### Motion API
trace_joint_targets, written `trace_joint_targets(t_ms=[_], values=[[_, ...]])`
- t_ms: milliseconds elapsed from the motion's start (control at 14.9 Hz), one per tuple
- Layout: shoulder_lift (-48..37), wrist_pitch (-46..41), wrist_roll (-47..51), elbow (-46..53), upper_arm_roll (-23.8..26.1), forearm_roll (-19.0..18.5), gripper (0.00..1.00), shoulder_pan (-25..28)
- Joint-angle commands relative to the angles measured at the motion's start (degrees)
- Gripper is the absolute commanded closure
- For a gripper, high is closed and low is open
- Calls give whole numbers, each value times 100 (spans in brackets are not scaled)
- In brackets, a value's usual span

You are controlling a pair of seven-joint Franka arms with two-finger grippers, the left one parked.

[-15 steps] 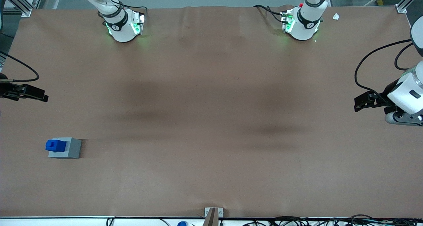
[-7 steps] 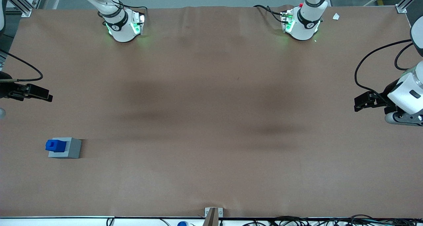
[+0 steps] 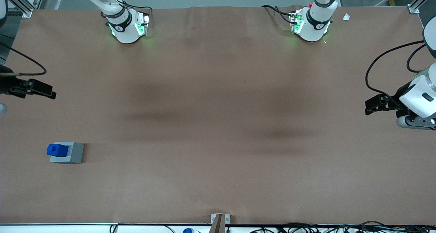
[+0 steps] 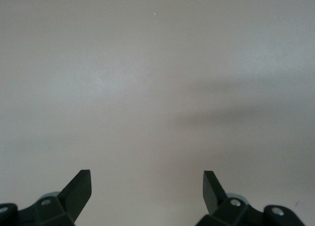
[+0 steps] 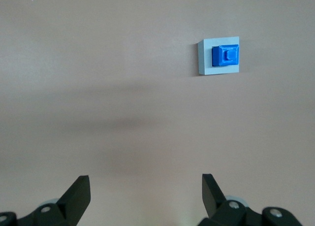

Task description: Insert blue part into gray base with right arm

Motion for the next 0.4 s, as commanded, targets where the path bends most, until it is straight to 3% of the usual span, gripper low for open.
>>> trace_joint_targets(t_ms=[0, 337], values=[[-659, 73, 23, -713, -67, 23, 0, 15], [-1258, 12, 23, -1189, -67, 5, 0, 7]])
